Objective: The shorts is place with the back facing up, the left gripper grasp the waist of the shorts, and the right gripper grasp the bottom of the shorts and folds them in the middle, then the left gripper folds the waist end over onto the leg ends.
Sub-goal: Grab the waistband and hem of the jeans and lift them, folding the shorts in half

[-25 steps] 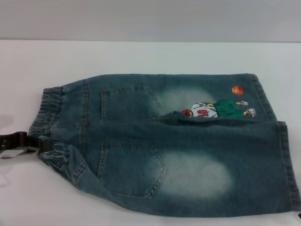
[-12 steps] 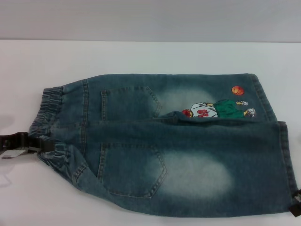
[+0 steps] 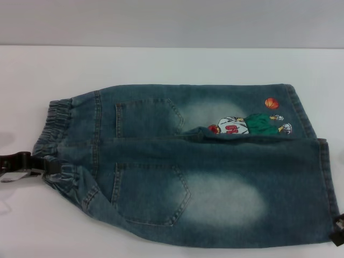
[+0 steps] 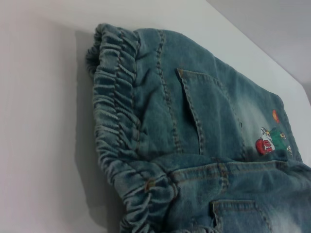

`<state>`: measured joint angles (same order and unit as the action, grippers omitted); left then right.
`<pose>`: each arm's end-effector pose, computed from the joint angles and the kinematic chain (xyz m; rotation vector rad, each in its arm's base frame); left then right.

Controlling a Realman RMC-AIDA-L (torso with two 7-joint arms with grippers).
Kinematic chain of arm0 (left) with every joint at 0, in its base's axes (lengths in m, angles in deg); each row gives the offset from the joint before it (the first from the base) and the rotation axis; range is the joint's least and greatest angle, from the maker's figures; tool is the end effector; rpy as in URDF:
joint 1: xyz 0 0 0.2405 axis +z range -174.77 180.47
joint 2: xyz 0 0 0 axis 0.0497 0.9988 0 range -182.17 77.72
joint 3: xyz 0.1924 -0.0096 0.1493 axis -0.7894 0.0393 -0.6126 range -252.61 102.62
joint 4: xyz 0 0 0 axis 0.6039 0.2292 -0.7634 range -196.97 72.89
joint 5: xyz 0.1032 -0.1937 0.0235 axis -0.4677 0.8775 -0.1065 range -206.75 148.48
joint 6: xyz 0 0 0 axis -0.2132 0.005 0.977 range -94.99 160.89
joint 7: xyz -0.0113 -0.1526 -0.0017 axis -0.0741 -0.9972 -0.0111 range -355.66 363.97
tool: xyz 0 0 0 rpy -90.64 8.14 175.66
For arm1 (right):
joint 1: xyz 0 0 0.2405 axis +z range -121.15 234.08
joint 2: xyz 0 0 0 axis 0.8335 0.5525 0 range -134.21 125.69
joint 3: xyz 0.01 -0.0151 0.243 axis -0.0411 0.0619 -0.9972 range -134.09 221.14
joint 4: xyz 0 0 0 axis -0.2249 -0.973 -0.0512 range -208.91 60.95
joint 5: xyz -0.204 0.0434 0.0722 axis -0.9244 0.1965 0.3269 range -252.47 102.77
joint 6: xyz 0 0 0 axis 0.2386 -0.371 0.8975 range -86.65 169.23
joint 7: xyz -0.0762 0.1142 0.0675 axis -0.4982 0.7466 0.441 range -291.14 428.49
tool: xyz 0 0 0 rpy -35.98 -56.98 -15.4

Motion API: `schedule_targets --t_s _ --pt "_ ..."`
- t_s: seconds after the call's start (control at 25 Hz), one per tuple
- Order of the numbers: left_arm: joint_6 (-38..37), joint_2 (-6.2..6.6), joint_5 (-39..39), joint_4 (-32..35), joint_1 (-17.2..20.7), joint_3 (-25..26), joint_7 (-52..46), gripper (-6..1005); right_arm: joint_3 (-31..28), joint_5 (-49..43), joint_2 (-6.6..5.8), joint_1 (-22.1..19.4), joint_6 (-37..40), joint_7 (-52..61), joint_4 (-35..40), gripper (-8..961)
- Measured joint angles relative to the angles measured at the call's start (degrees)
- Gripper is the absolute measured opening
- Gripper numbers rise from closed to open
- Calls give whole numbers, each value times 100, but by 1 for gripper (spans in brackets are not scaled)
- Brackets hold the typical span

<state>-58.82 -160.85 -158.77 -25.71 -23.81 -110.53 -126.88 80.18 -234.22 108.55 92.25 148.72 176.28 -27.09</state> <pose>-0.3388 0.3094 0.0618 -2.2205 -1.9275 -0.4123 0.3090 0.2990 0.0581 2.7981 -1.2744 0.3644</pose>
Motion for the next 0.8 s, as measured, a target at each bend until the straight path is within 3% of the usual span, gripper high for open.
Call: schedule_targets --t_s 0.8 --pt "2 -4 0 4 -40 -6 -8 37 83 -353 -32 -70 216 -26 63 576"
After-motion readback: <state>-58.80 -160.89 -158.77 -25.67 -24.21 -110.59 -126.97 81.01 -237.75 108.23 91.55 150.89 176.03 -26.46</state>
